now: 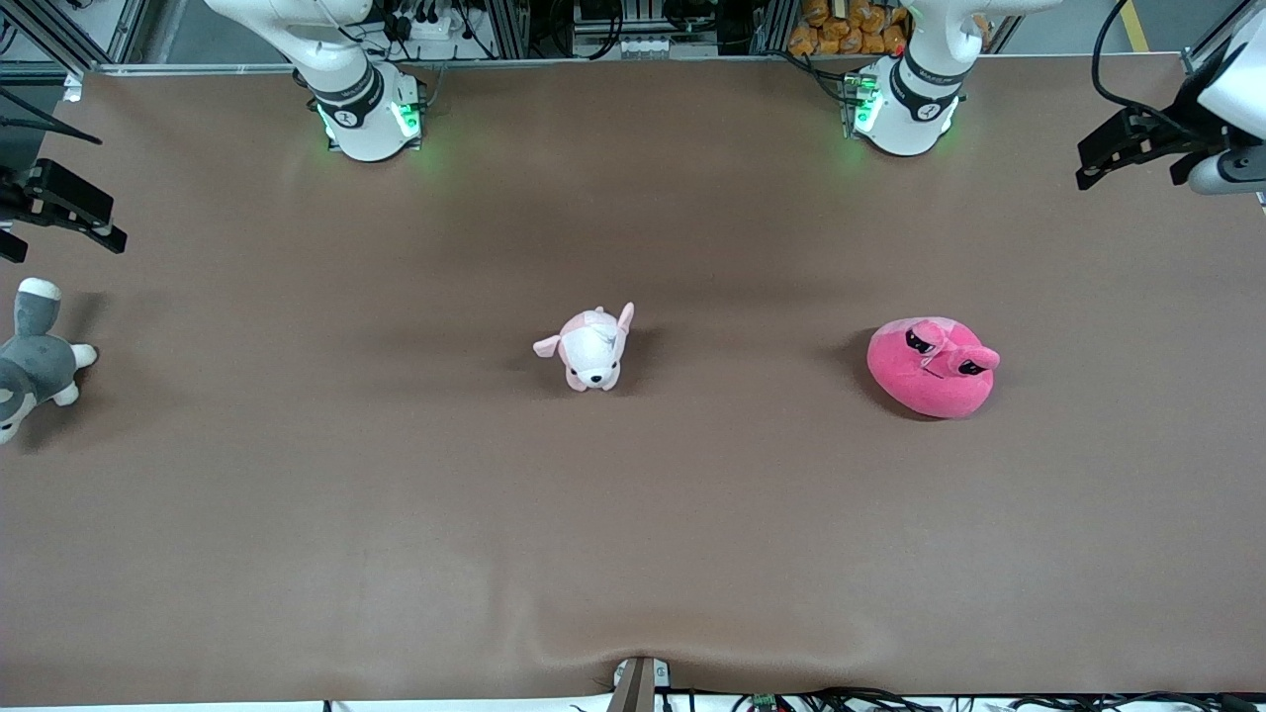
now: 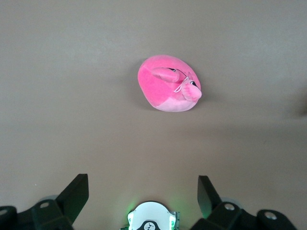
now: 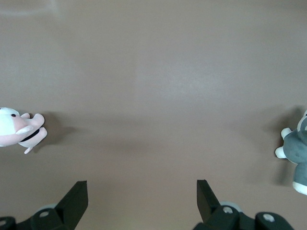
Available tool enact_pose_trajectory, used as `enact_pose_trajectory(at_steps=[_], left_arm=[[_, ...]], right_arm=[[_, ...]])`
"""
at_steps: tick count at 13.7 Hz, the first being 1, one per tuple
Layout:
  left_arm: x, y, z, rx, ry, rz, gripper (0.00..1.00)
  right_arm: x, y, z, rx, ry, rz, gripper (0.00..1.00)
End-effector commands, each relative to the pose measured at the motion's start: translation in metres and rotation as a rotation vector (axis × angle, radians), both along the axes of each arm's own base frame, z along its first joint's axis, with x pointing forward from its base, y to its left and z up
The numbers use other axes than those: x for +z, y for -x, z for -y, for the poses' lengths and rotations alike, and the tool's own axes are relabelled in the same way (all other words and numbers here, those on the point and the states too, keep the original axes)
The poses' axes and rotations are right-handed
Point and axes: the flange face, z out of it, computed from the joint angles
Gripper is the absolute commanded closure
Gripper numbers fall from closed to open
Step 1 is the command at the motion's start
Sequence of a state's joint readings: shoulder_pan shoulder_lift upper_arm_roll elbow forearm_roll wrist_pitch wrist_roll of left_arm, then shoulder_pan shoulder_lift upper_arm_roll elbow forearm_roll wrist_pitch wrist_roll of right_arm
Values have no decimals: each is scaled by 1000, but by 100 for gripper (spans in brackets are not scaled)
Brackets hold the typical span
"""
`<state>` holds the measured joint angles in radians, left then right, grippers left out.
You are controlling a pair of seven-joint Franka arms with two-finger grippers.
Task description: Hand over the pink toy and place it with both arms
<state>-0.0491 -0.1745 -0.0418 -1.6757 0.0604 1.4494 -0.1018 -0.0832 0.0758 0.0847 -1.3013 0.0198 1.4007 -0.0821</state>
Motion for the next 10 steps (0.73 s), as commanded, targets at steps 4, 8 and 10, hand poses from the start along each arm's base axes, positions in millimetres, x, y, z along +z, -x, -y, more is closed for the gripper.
enact_pose_trajectory(at_steps=[4,8,10], left_arm=[[1,-5,-4,11,10,-9,0],[2,-7,-8,1,10,-7,0],[2,-12,-11,7,11,-7,0]], right_arm=[[1,-1,4,-17,-12,-1,0],[0,-2,7,-21,0,-2,0],[0,-2,7,-23,0,-2,0]])
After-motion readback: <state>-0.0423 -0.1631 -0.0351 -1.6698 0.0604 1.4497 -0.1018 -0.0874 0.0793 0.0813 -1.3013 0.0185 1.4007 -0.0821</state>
